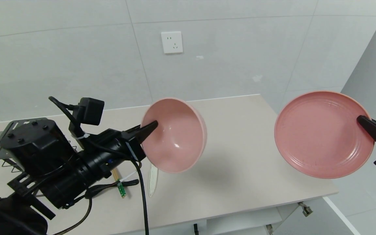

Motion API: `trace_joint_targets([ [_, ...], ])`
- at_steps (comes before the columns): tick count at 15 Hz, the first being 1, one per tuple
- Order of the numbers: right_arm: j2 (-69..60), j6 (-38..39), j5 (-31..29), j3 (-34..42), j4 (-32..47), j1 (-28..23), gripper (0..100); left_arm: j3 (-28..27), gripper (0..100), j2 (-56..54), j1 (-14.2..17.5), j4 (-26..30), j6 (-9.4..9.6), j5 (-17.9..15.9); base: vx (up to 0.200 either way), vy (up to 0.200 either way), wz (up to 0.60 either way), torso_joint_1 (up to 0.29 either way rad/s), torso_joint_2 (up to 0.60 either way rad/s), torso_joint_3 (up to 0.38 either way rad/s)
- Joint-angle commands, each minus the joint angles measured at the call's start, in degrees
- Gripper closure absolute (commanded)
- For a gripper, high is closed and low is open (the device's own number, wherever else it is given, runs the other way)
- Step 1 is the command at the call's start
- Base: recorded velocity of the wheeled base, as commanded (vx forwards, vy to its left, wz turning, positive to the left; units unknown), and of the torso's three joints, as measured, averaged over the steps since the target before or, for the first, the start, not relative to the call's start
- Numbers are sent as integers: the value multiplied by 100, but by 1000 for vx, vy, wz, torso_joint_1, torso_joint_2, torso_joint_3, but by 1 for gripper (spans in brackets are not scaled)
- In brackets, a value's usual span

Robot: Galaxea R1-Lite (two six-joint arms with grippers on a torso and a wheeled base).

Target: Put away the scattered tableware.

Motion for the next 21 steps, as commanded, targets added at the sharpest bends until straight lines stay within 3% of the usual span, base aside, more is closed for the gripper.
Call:
trace_joint_targets([
  [1, 8, 6, -3, -6, -5, 8, 100, 266, 100, 422, -429, -920, -58, 249, 0, 0, 0, 0, 0, 0],
  [2, 8, 6, -3, 3, -5, 8, 100, 318, 100, 580, -649, -1360, -58, 689, 0, 0, 0, 0, 0, 0],
  [3, 8, 6, -3, 3, -5, 8, 100, 345, 100, 624, -719, -1369, -41, 856, 0, 0, 0, 0, 0, 0],
  [5, -19, 6, -29, 12, -23, 113, 100, 301, 100, 940, -878, -1369, 522, 1893, 0, 0, 0, 0, 0, 0],
  [6, -1, 6, -38, 29, -23, 131, 100, 178, 100, 1020, -921, -1369, 671, 2280, 0, 0, 0, 0, 0, 0],
  [8, -1, 50, -38, 29, -14, 219, 100, -104, 100, 1020, -1018, -1369, 698, 2780, 0, 0, 0, 0, 0, 0],
  [10, 78, 164, -29, 73, -5, 289, 100, -95, 100, 976, -1027, -1369, 847, 2886, 0, 0, 0, 0, 0, 0],
  [12, 122, 103, -29, 135, -23, 351, 100, 90, 100, 1002, -1027, -1369, 1278, 2895, 0, 0, 0, 0, 0, 0],
  [13, 87, -20, -29, 56, -32, 526, 100, 125, 100, 1020, -1141, -1369, 1339, 2895, 0, 0, 0, 0, 0, 0],
  [16, 139, -214, -11, 47, -58, 632, 100, 134, 100, 976, -1598, -1369, 1348, 2904, 0, 0, 0, 0, 0, 0],
  [21, 403, -952, -11, 47, -313, 632, 100, 178, 100, 870, -1686, -1369, 1374, 2930, -80, 0, 0, 2, 1, 2],
])
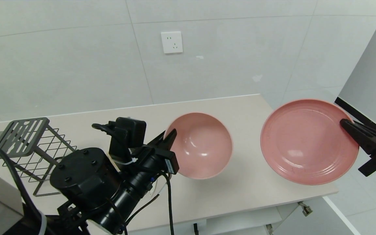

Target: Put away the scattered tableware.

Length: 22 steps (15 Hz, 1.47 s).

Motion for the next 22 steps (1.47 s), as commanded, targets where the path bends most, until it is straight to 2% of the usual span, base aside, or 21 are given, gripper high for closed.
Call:
trace_joint_targets([
  [1, 119, -107, 10, 8, -19, 0, 100, 47, 100, -92, -12, -3, -2, -1, -200, 0, 0, -2, 7, 2],
  [4, 128, -354, 1, 26, -19, 9, 100, 399, 100, -391, -48, -3, -28, 8, -200, 0, 0, 6, 4, 2],
  [8, 137, -354, 1, 61, -19, 44, 100, 495, 100, -576, -48, -3, -28, 8, 0, 0, 0, 0, 0, 0],
  [10, 128, -354, 10, 114, -19, 326, 100, 803, 100, -708, -91, -3, -28, 8, 0, 0, -600, -5, -7, 7],
  [12, 101, -354, 10, 96, -19, 361, 100, 1014, 100, -822, -109, -3, -63, 8, 0, 0, -300, 11, 1, -1],
  [17, 22, -354, 10, 96, -19, 361, 100, 1128, 100, -1050, -109, -3, 7, -10, 0, 0, 0, 0, 0, 0],
  [22, 49, -354, 1, 87, -19, 370, 100, 1023, 100, -1165, -109, -3, 68, -10, 0, 0, 0, 0, 0, 0],
])
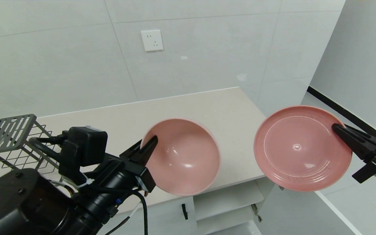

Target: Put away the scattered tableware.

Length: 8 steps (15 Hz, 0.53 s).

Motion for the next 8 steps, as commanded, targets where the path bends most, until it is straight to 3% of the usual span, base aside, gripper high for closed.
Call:
trace_joint_targets([
  [1, 1, -1, 0, 10, -6, 5, 100, -6, 100, -85, -16, -6, -6, 4, -200, 0, 0, 2, 2, 2],
  [3, 10, -1, 0, 10, -6, 5, 100, 29, 100, -120, -148, -6, -6, 4, -200, 0, 0, 2, 2, 5],
  [8, 10, -10, 8, 2, -6, 14, 100, 64, 100, -147, -253, -6, 12, 4, 0, 0, 0, 0, 0, 0],
])
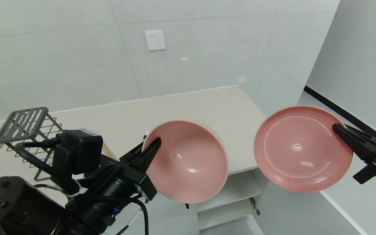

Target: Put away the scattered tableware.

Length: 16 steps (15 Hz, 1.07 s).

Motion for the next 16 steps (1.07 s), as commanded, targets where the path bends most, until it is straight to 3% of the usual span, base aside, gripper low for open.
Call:
trace_joint_targets([
  [1, 5, -4, 4, -3, 8, 5, 100, 9, 100, 17, -12, 5, -4, 15, 0, 0, 0, 0, 0, 0],
  [8, -4, -39, 4, 23, 8, 102, 100, 35, 100, 17, -390, 5, -4, 15, 0, 0, 0, -40, 82, 40],
  [11, 13, -48, 4, 155, 8, 287, 100, 290, 100, 114, -908, 5, -4, 23, 0, 0, 0, -167, 346, 167],
  [16, 75, -259, 4, 480, 8, 498, 100, 334, 100, 184, -979, 5, -4, 23, 0, 0, 0, -192, 387, 187],
])
